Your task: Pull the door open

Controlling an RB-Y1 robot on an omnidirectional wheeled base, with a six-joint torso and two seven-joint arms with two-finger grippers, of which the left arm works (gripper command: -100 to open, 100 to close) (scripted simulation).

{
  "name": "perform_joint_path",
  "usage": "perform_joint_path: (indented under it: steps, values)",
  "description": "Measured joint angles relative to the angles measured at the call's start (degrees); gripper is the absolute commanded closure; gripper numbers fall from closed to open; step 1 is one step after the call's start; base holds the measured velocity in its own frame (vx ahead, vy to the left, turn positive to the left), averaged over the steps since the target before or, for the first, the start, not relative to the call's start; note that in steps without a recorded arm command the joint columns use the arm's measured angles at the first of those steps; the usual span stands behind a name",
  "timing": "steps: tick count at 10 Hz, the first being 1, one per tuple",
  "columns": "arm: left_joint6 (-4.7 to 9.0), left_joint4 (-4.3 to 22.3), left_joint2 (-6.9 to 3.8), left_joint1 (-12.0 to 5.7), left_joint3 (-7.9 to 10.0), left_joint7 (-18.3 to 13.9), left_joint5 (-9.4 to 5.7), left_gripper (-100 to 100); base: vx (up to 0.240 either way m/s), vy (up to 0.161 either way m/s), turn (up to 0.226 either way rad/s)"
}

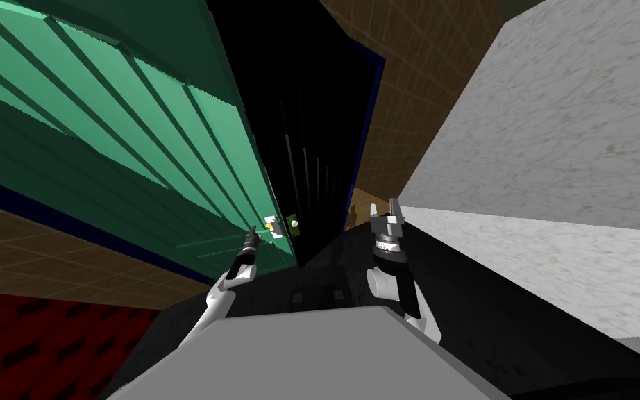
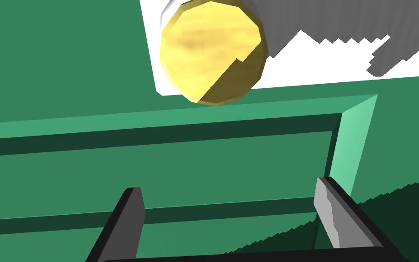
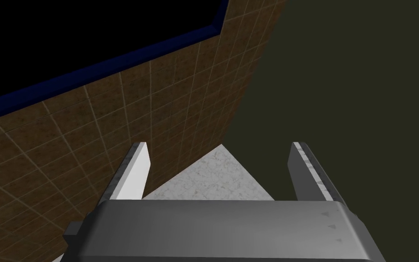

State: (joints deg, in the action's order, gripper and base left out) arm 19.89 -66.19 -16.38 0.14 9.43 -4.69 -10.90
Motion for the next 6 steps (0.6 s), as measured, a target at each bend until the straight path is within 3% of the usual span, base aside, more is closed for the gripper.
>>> perform_joint_path:
  steps: [2,3,6]
  values:
    - [0.67,0.65,0.81,-1.22,-0.82,0.12,0.22,-100,0.141,-0.082,-0.053]
    - [0.72,0.63,0.86,-1.28,-0.88,0.12,0.23,100,-0.008,0.008,0.022]
    - [0.67,0.64,0.87,-1.27,-0.90,0.11,0.23,100,-0.028,0.013,-0.017]
